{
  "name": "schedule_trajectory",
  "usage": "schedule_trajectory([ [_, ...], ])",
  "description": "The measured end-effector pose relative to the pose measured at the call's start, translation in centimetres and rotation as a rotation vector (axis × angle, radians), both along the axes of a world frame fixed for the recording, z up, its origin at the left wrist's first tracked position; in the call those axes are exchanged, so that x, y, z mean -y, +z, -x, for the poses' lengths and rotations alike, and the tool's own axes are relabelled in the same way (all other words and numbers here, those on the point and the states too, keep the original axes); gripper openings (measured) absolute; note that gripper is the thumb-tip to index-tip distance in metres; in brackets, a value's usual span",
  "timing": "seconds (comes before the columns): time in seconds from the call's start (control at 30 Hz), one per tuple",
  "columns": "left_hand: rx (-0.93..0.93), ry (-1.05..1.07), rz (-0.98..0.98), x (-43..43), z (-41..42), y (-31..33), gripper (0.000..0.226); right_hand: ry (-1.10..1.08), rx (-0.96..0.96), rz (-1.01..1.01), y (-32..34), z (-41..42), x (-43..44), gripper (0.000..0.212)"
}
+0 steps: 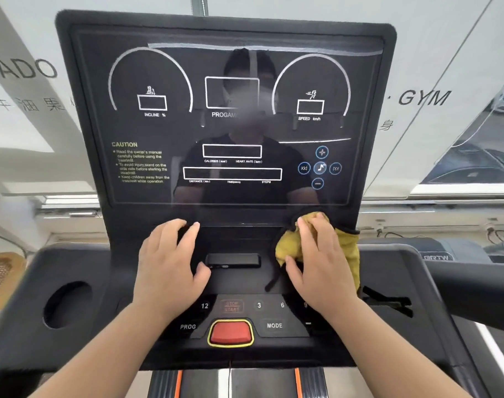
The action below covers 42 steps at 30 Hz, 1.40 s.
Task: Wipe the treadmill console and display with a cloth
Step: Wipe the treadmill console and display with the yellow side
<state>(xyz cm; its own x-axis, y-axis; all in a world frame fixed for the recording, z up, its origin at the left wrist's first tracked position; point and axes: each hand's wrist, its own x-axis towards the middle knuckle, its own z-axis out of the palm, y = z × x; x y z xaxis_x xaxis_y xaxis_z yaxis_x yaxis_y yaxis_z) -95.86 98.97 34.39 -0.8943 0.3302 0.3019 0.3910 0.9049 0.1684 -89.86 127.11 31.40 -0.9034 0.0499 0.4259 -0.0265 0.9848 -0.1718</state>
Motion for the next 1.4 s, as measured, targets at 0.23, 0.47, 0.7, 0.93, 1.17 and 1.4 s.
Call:
schedule_trajectory([
  [0.23, 0.052, -0.030, -0.057, 1.6, -0.1, -0.2, 0.070, 0.004, 0.068, -0.157, 1.5, 1.2, 6.2, 0.079],
  [0.47, 0.095, -0.098, -0.007, 3.1, 0.1, -0.3, 0.070, 0.187, 0.092, -0.099, 2.6, 3.0, 10.8, 0.076],
  [0.7, 0.084, -0.141, 0.004, 3.8, 0.5, -0.7, 0.070, -0.035, 0.055, 0.010, 1.5, 0.8, 3.4, 0.062],
  [0.93, 0.105, -0.048, 0.022, 6.6, 0.9, -0.4, 0.075, -0.227, 0.070, 0.008, 1.4, 1.7, 8.0, 0.069],
  [1.17, 0.102, 0.007, 0.060, 10.7, 2.1, 0.4, 0.078, 0.014, 0.138, -0.101, 2.4, 4.3, 19.4, 0.077],
  [1.4, 0.100, -0.071, 0.031, 12.7, 3.5, -0.1, 0.078, 0.108, 0.130, -0.113, 2.0, 4.4, 19.8, 0.073],
])
